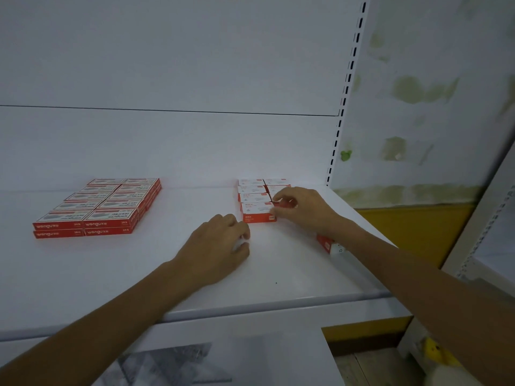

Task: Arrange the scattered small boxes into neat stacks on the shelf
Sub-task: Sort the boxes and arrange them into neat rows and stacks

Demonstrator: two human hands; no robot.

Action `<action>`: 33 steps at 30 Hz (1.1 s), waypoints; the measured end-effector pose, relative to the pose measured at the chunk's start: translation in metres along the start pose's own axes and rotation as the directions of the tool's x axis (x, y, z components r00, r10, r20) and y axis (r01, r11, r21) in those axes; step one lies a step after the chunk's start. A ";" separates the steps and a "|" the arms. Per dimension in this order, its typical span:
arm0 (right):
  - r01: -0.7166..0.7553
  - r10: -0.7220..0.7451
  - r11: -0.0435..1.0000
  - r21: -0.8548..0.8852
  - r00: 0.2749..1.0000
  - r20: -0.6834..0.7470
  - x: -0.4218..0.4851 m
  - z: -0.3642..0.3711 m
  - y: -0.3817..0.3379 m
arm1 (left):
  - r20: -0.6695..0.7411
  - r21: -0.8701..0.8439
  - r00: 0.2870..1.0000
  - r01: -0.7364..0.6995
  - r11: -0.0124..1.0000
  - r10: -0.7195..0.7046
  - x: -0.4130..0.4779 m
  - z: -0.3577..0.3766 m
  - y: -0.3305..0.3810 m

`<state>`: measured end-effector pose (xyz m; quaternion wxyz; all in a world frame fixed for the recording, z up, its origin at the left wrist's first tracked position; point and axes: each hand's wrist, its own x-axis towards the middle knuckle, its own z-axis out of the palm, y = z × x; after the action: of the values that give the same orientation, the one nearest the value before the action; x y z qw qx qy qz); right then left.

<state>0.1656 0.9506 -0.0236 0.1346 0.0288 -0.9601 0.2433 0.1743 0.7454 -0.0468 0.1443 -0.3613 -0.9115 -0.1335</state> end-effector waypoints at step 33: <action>-0.013 -0.004 0.998 0.066 0.967 0.253 -0.046 -0.059 0.057 | 0.088 -0.359 0.996 0.044 0.932 -0.013 0.071 0.034 0.079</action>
<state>0.2174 1.0285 -0.0129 0.0094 0.0619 -0.9608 0.2700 0.1745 0.8569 -0.0413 0.0352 -0.3736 -0.8820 -0.2851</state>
